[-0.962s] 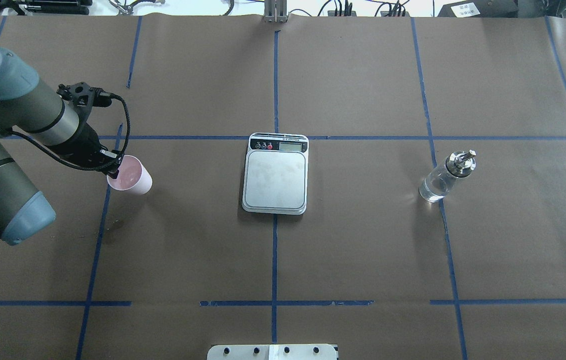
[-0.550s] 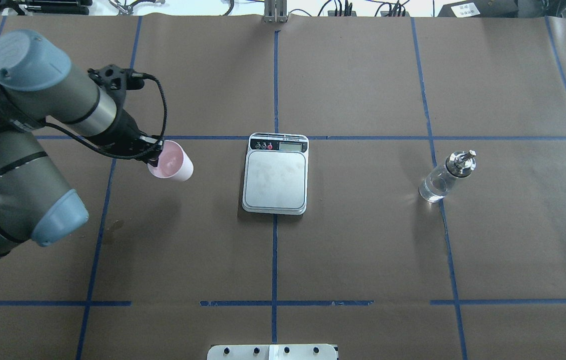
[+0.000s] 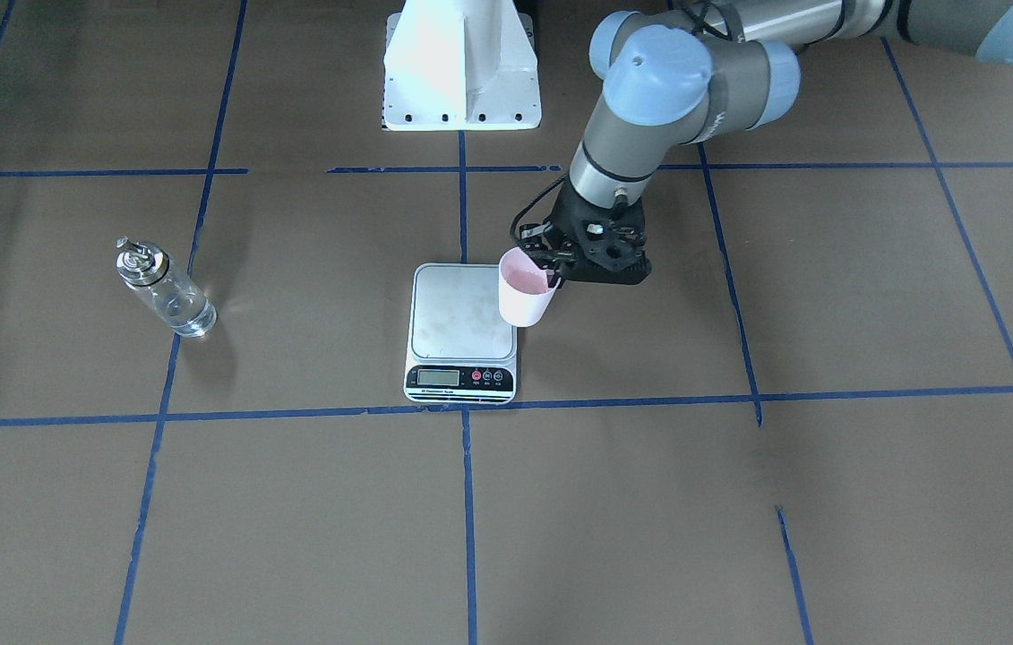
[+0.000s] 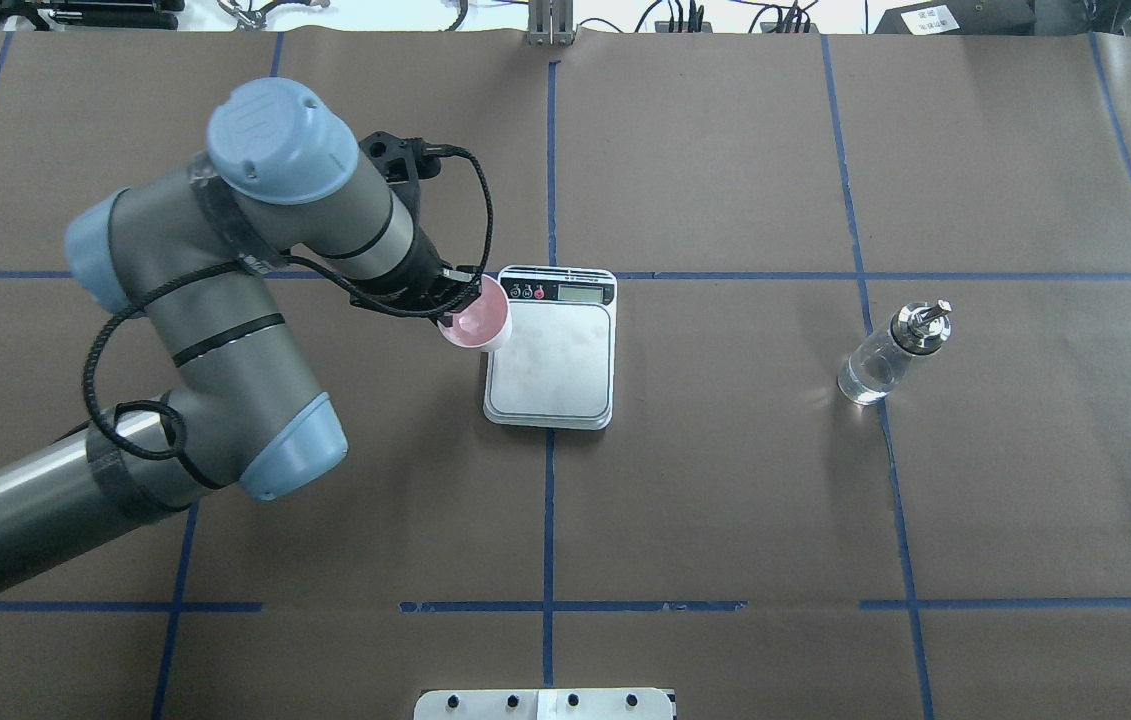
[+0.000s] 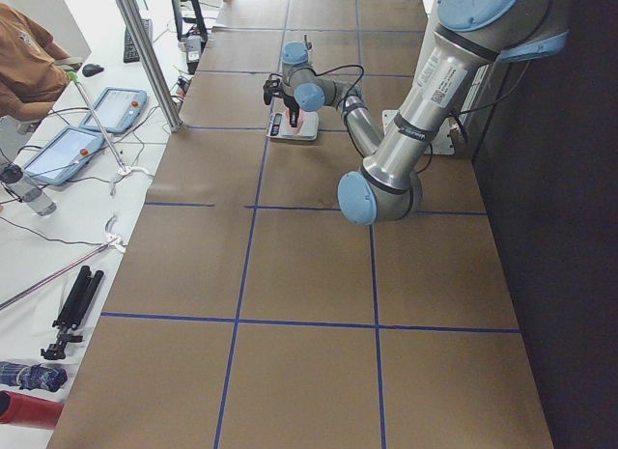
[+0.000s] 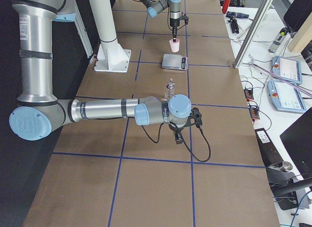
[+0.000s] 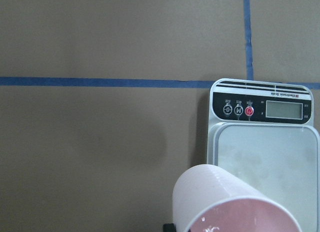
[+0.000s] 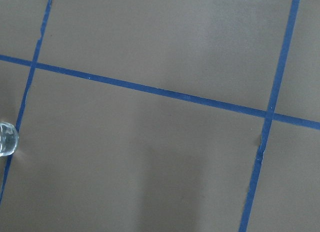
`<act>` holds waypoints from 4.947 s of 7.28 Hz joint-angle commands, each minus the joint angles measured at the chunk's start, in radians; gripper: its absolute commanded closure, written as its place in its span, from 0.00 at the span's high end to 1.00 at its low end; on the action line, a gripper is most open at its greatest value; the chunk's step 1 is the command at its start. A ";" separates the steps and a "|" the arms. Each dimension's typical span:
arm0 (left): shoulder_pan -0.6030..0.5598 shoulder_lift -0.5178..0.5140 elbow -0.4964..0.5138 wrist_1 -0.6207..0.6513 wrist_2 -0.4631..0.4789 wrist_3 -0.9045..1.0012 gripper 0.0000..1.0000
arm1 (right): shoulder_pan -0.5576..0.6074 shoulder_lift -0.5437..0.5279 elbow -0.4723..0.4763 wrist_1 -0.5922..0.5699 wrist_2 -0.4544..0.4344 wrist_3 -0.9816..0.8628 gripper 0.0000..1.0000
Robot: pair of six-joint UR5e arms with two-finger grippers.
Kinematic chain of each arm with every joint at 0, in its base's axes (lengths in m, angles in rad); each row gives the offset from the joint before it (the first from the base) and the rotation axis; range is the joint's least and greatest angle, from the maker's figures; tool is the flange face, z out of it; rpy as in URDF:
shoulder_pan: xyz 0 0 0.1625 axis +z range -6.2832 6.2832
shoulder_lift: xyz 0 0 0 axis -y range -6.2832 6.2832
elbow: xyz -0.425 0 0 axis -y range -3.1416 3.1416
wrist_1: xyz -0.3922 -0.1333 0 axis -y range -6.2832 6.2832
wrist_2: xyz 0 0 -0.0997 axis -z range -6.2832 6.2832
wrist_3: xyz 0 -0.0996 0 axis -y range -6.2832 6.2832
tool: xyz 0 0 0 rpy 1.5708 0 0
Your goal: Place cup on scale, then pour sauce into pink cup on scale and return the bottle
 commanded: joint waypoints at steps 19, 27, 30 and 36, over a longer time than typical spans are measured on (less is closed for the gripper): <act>-0.012 -0.031 -0.125 0.040 0.017 -0.050 0.77 | -0.421 -0.092 0.005 0.995 -0.193 0.825 1.00; -0.039 -0.031 -0.132 0.037 0.017 -0.069 0.77 | -0.920 -0.230 0.152 1.191 -0.812 1.061 1.00; -0.050 -0.026 -0.132 0.037 0.017 -0.069 0.77 | -1.090 -0.233 0.152 1.168 -1.143 1.175 1.00; -0.067 -0.026 -0.131 0.033 0.017 -0.069 0.79 | -1.261 -0.209 0.154 0.996 -1.625 1.269 1.00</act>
